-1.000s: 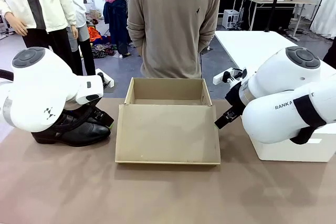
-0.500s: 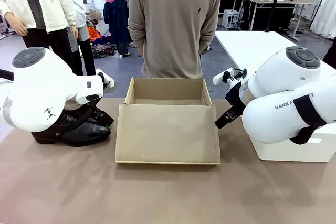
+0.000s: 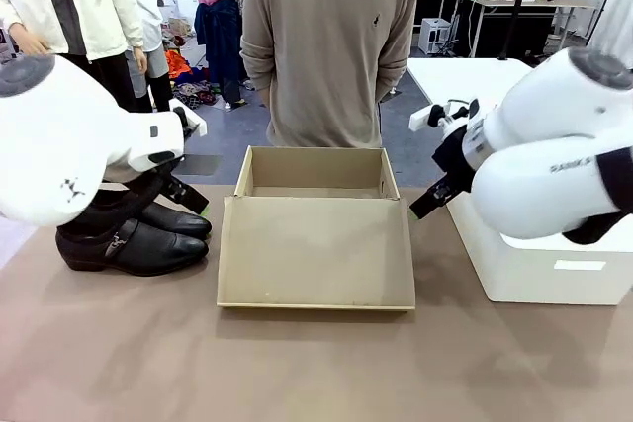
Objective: Pack the shoes into the box.
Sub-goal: Place one shoe of the Shoes into the Shoes Box.
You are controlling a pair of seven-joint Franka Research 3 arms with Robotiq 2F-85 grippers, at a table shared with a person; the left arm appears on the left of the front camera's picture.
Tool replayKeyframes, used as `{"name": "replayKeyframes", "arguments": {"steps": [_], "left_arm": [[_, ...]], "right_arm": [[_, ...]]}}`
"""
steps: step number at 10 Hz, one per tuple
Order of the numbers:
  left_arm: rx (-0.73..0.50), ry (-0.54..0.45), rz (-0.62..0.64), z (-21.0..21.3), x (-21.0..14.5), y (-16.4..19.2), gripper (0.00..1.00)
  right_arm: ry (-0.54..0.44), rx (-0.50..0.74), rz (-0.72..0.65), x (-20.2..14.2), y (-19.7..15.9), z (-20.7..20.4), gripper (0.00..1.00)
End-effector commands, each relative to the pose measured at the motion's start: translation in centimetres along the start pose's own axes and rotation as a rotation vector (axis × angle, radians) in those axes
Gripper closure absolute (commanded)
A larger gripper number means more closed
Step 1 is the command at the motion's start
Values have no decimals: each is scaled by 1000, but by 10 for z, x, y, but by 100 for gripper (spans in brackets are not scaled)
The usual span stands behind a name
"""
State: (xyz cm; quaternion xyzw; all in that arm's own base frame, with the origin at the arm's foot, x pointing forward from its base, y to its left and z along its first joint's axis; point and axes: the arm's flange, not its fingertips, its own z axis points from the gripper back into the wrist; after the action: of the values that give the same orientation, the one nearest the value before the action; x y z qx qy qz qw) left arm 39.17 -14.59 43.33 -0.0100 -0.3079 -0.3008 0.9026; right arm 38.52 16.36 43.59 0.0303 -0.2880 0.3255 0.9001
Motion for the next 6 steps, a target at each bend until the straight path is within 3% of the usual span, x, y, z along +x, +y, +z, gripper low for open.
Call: {"name": "replayKeyframes", "arguments": {"steps": [1, 6], "left_arm": [[-37, -5, -78, 28, 3, 14, 0], [-190, -162, -182, 86, -9, 42, 0]], "right_arm": [[-24, 107, 82, 2, -15, 38, 0], [-200, 300, 195, -16, -53, 105, 0]]}}
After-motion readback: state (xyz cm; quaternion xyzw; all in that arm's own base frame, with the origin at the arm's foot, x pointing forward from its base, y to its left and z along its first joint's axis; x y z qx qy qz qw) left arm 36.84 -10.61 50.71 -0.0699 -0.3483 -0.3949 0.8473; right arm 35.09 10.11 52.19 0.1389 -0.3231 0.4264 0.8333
